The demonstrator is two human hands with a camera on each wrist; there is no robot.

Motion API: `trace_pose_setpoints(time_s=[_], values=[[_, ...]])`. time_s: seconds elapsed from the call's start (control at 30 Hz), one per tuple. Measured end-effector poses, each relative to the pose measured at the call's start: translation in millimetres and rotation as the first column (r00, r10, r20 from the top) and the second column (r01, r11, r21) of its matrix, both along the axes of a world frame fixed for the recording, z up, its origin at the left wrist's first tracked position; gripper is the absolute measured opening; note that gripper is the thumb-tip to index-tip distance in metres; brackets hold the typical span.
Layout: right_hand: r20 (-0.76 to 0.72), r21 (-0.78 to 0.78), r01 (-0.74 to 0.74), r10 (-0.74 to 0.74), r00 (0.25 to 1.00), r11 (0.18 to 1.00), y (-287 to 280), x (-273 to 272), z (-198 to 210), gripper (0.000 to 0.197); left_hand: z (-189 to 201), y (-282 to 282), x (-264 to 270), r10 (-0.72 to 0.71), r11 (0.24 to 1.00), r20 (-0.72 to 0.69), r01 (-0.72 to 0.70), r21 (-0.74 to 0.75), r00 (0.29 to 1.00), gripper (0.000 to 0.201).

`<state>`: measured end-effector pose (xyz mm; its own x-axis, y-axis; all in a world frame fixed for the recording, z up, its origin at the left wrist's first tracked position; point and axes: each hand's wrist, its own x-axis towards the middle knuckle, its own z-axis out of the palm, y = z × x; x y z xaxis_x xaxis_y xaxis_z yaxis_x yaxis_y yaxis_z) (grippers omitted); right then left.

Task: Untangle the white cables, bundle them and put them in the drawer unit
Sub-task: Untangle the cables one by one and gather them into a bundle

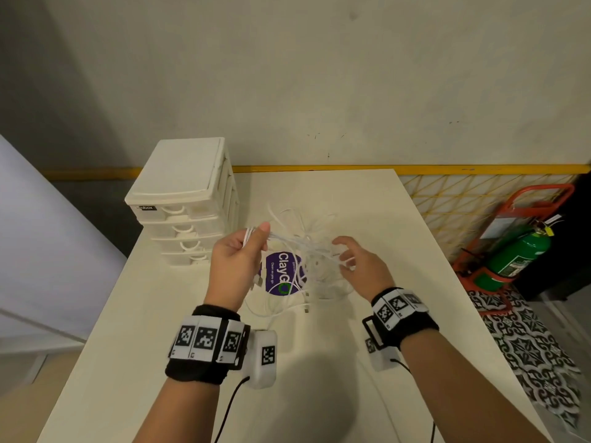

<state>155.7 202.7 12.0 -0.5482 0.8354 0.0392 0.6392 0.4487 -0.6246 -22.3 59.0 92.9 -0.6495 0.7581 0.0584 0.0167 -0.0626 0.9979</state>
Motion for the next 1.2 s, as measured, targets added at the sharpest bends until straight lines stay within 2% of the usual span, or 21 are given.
trace_pose_setpoints(time_s=[0.13, 0.2, 0.27, 0.33, 0.4, 0.47, 0.53, 0.6, 0.7, 0.77, 0.83, 0.97, 1.03, 1.1, 1.2], values=[[0.157, 0.207, 0.233, -0.267, 0.951, 0.95, 32, 28, 7, 0.024, -2, -3, -7, 0.094, 0.995, 0.027, -0.094, 0.018, 0.995, 0.043], [0.194, 0.161, 0.267, -0.295, 0.936, 0.95, 41, 33, 12, 0.025, -1, 1, -4, 0.087, 0.996, 0.009, -0.087, 0.023, 0.996, 0.042], [0.24, -0.01, 0.212, -0.203, 0.949, 0.977, 40, 32, 20, 0.056, -1, 6, 1, 0.056, 0.998, -0.015, -0.056, 0.006, 0.998, 0.042], [0.095, -0.153, 0.068, -0.053, 0.994, 0.986, 27, 24, 33, 0.076, -3, 9, 6, 0.007, 0.999, -0.042, -0.009, -0.044, 0.999, 0.042], [-0.136, -0.133, -0.08, 0.062, 0.989, 0.988, 5, 12, 50, 0.08, -5, 9, 10, -0.038, 0.995, -0.056, 0.032, -0.094, 0.998, 0.043], [-0.297, -0.058, -0.222, 0.196, 0.935, 0.973, -18, -4, 64, 0.08, -8, 10, 13, -0.093, 0.989, -0.063, 0.085, -0.122, 0.994, 0.044], [-0.335, -0.04, -0.373, 0.339, 0.879, 0.927, -38, -23, 69, 0.08, -5, 9, 19, -0.168, 0.981, -0.059, 0.161, -0.111, 0.984, 0.043], [-0.324, -0.028, -0.409, 0.378, 0.867, 0.912, -49, -39, 61, 0.067, -1, 8, 20, -0.226, 0.972, -0.037, 0.223, -0.073, 0.973, 0.043], [-0.303, 0.063, -0.312, 0.316, 0.899, 0.948, -50, -46, 42, 0.028, 7, 2, 15, -0.152, 0.988, 0.007, 0.152, 0.018, 0.988, 0.043], [-0.246, 0.091, -0.315, 0.327, 0.912, 0.945, -43, -42, 35, 0.018, 11, -3, 8, -0.072, 0.994, 0.086, 0.064, 0.087, 0.994, 0.045], [-0.198, 0.14, -0.317, 0.34, 0.919, 0.938, -31, -35, 35, 0.016, 15, -7, 1, -0.017, 0.99, 0.148, -0.005, 0.142, 0.989, 0.043], [-0.245, 0.21, -0.215, 0.264, 0.933, 0.954, 1, -13, 36, 0.021, 20, -8, -9, 0.033, 0.986, 0.121, -0.052, 0.155, 0.992, 0.039], [-0.169, 0.248, -0.139, 0.184, 0.968, 0.959, 13, -2, 37, 0.026, 17, -5, -8, 0.042, 0.988, 0.087, -0.054, 0.142, 0.995, 0.039], [-0.108, 0.36, -0.042, 0.086, 0.99, 0.932, 24, 6, 40, 0.024, 13, -2, -4, 0.048, 0.992, 0.033, -0.052, 0.119, 0.998, 0.039], [-0.199, 0.459, 0.125, -0.035, 0.979, 0.879, 31, 15, 51, 0.021, 8, 1, 0, 0.039, 0.996, -0.014, -0.038, 0.086, 0.999, 0.04]])
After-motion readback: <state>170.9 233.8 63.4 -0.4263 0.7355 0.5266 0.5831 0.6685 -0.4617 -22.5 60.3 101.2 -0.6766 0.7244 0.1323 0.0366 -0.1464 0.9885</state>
